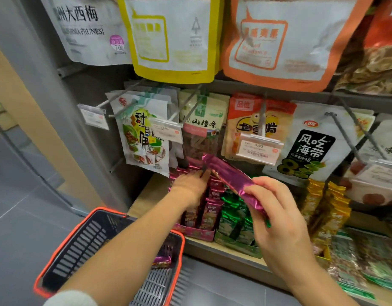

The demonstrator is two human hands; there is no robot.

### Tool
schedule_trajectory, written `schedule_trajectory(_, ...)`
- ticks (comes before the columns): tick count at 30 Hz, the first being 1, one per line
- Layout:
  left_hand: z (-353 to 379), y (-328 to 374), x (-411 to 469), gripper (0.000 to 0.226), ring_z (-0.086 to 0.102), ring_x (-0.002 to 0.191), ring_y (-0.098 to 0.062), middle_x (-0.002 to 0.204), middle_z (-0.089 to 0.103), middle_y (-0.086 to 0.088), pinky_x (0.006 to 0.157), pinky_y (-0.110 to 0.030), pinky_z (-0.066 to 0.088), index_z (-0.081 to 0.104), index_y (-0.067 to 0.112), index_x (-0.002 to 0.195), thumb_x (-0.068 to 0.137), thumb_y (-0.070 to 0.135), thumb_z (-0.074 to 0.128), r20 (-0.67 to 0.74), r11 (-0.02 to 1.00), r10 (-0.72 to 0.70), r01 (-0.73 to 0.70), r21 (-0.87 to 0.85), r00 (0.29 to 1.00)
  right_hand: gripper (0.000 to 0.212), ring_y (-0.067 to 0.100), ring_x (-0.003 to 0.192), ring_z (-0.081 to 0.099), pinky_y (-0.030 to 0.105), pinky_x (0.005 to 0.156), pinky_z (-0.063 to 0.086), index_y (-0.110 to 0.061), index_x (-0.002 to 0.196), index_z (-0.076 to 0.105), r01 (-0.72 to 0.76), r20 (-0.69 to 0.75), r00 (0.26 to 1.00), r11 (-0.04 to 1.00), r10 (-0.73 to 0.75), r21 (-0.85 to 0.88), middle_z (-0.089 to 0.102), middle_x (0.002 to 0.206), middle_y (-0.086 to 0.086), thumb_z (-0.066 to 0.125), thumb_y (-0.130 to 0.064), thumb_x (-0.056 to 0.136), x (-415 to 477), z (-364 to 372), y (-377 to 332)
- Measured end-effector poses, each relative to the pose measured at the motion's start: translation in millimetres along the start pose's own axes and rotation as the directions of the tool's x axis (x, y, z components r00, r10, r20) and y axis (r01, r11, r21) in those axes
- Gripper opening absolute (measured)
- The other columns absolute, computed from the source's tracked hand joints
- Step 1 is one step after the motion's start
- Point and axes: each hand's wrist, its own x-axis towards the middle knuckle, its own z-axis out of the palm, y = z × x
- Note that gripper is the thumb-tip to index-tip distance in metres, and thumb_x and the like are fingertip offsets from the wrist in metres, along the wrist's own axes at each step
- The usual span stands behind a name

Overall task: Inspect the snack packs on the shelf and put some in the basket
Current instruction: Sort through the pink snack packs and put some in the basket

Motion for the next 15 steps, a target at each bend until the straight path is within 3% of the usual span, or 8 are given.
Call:
schedule_trajectory(4, 6, -8, -14, 0.096, 0.054, 0.119, -0.032, 0.145, 0.041, -0.01, 0.091, -0.046, 0.051, 0.012, 0.019, 0.153, 0.079, 0.015, 0.073, -0.018, 0.994, 0.081, -0.082, -0.069, 0.997, 0.041, 0.021, 0.095, 0.059, 0.028, 0.08, 0.053, -0.002, 0.115, 0.064, 0.029, 0.039, 0.999, 0.999, -0.028, -0.037, 0.062, 0.112, 0.012, 0.072, 0.01, 0.077, 27, 21, -7)
schedule_trajectory(9, 14, -26, -36, 0.076, 0.056, 0.114, -0.032, 0.135, 0.046, -0.008, 0.091, -0.044, 0.051, 0.038, 0.014, 0.143, 0.078, 0.027, 0.074, -0.083, 0.982, 0.187, -0.187, 0.016, 0.979, 0.041, 0.027, 0.092, 0.064, 0.039, 0.077, 0.054, -0.012, 0.124, 0.057, -0.085, 0.122, 0.989, 0.996, 0.086, -0.017, 0.067, 0.109, 0.007, 0.069, -0.005, 0.086, 54, 43, -8)
schedule_trajectory(12, 18, -31, -41, 0.079, 0.052, 0.121, -0.03, 0.142, 0.043, -0.007, 0.098, -0.04, 0.047, 0.033, 0.015, 0.148, 0.082, 0.031, 0.072, -0.113, 0.978, 0.207, -0.208, 0.008, 0.972, 0.041, 0.031, 0.102, 0.06, 0.042, 0.088, 0.053, -0.011, 0.132, 0.053, -0.074, 0.174, 0.982, 0.997, 0.075, -0.018, 0.054, 0.128, 0.008, 0.061, -0.008, 0.092, 70, 55, -7)
schedule_trajectory(15, 22, -32, -42, 0.081, 0.049, 0.126, -0.027, 0.147, 0.041, -0.005, 0.101, -0.038, 0.044, 0.031, 0.016, 0.15, 0.083, 0.033, 0.071, -0.157, 0.974, 0.217, -0.225, -0.038, 0.963, 0.048, 0.029, 0.109, 0.054, 0.043, 0.094, 0.048, -0.019, 0.143, 0.039, -0.144, 0.272, 0.95, 0.987, 0.156, -0.066, 0.037, 0.14, 0.005, 0.051, -0.012, 0.097, 87, 72, -8)
